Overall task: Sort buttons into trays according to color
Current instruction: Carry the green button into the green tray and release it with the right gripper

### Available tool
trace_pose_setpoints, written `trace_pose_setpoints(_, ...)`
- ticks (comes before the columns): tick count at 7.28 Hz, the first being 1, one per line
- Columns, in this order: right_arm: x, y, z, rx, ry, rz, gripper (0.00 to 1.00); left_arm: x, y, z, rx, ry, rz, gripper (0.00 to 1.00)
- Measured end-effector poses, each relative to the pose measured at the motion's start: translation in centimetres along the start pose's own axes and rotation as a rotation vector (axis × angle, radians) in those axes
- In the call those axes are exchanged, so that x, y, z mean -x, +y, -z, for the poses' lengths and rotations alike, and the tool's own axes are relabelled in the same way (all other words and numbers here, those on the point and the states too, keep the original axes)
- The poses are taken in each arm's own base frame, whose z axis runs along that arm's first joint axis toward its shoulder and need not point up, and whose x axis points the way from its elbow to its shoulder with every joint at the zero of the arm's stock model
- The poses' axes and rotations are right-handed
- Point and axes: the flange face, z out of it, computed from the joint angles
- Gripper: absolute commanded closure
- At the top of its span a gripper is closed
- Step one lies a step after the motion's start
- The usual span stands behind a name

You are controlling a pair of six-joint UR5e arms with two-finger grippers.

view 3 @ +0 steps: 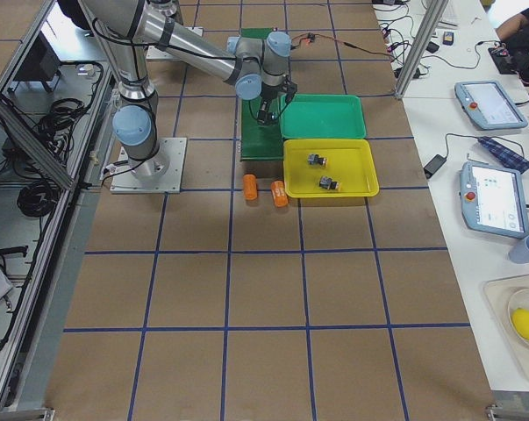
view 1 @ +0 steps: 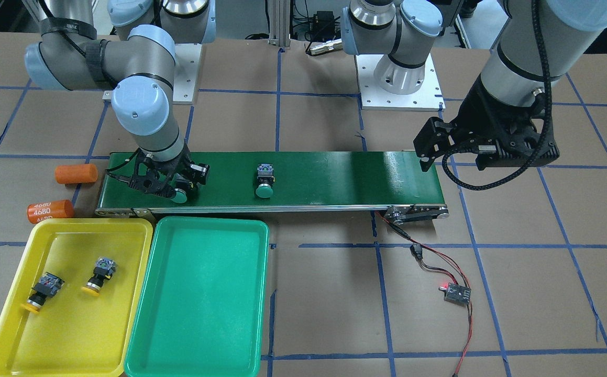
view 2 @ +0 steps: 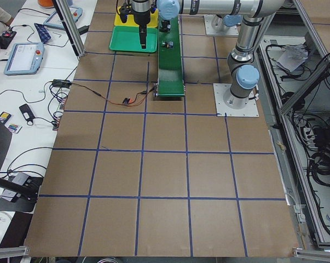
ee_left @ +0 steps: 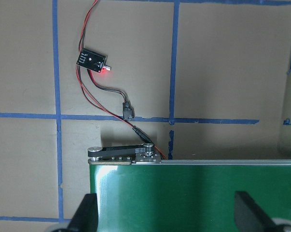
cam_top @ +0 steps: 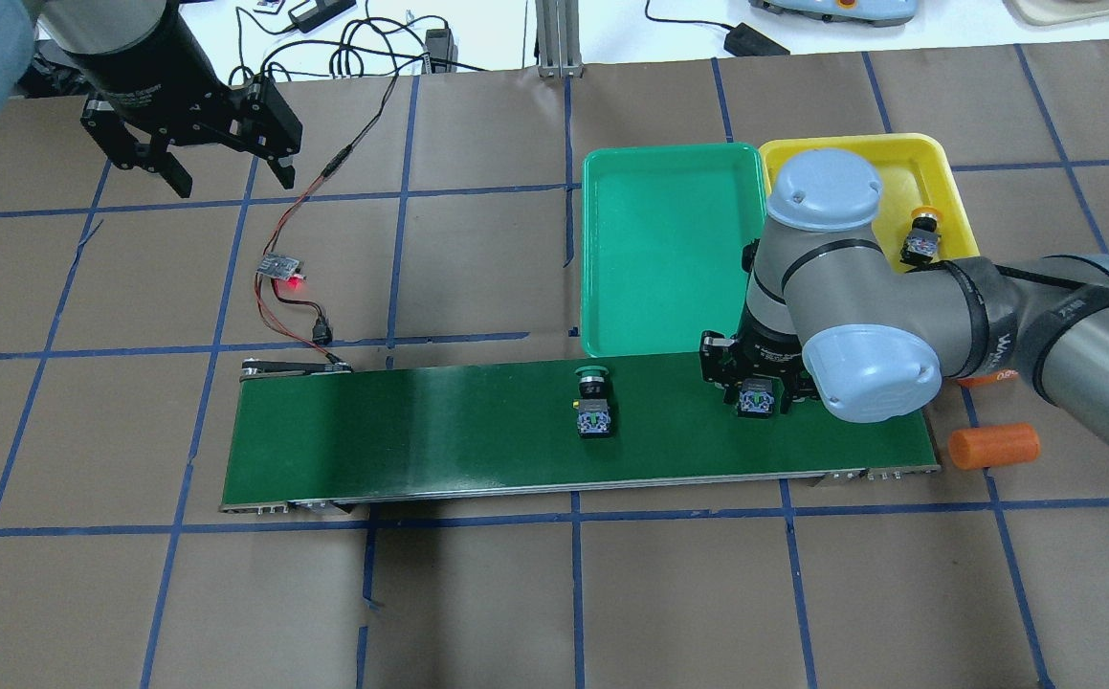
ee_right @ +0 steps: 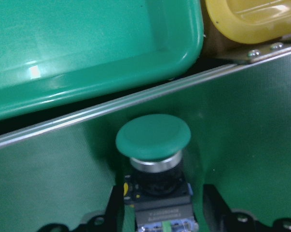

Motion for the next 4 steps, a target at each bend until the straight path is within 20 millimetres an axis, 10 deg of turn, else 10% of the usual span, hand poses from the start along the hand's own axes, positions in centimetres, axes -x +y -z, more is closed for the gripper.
trace_pose_setpoints(4,0.3,-1.3,4.9,-0.094,-0.038,-0.006,1.0,0.0,-0.1,-0.1,0.0,0.0,0.0,0.0)
